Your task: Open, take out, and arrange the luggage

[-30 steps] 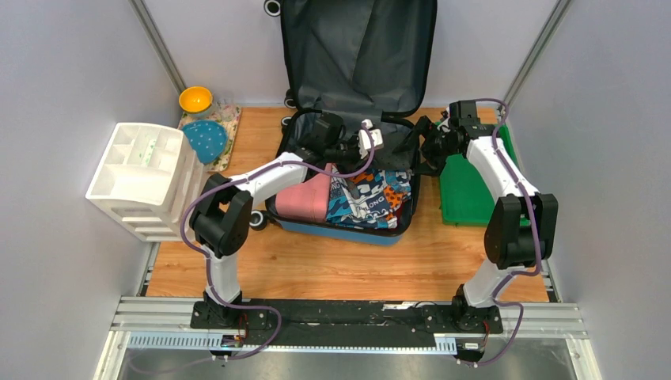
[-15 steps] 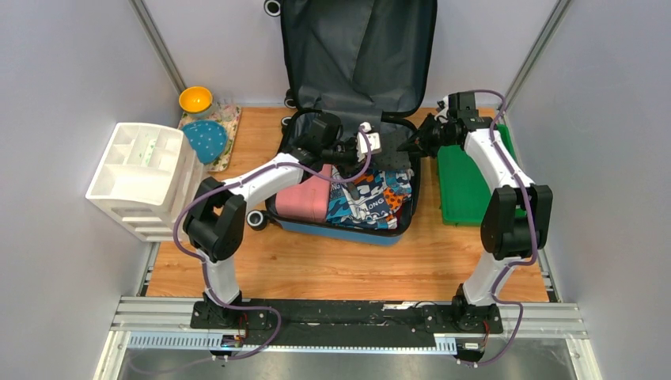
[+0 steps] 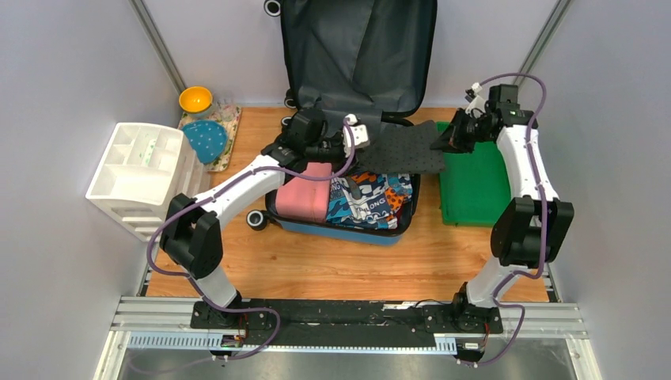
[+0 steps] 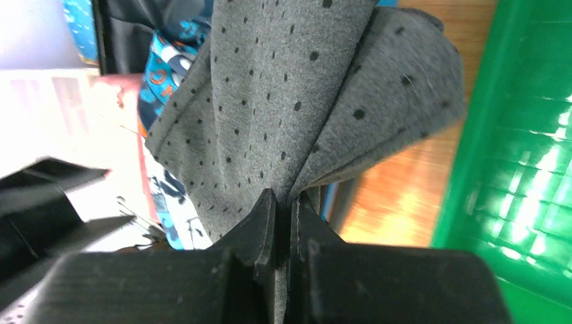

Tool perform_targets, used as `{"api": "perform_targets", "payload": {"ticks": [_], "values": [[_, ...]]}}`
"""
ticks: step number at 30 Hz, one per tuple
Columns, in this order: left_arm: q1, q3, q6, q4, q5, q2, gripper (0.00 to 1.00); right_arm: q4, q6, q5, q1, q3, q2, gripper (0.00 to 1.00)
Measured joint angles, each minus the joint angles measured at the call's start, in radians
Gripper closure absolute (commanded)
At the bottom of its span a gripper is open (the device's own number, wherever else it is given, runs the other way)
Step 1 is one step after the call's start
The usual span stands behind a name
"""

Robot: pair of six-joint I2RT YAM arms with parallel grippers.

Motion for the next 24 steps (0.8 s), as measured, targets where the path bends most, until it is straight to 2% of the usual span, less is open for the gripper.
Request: {"api": "perform_targets", "payload": {"ticks": [6,12,20,24], "values": [[0.076,-0.04,-0.079,-0.056,-0.014,-0.013,0.41,-0.125,-0.253,0.012,-0.111,0.002,-0.034,1.0],[0.101,-0.075,-0.129,-0.089,-0.024,-0.013,0.41,-0.22,-0.476,0.058,-0.28,0.066,0.074,1.0],[0.096,-0.076,-0.136,-0.093,-0.025,-0.013,0.41,-0.208,-0.718,0.204,-0.393,0.123,0.195,1.0],[0.096,-0.076,-0.134,-0.108,-0.027,-0.013,0.41,-0.155,-0.777,0.286,-0.409,0.12,0.24,1.0]]}}
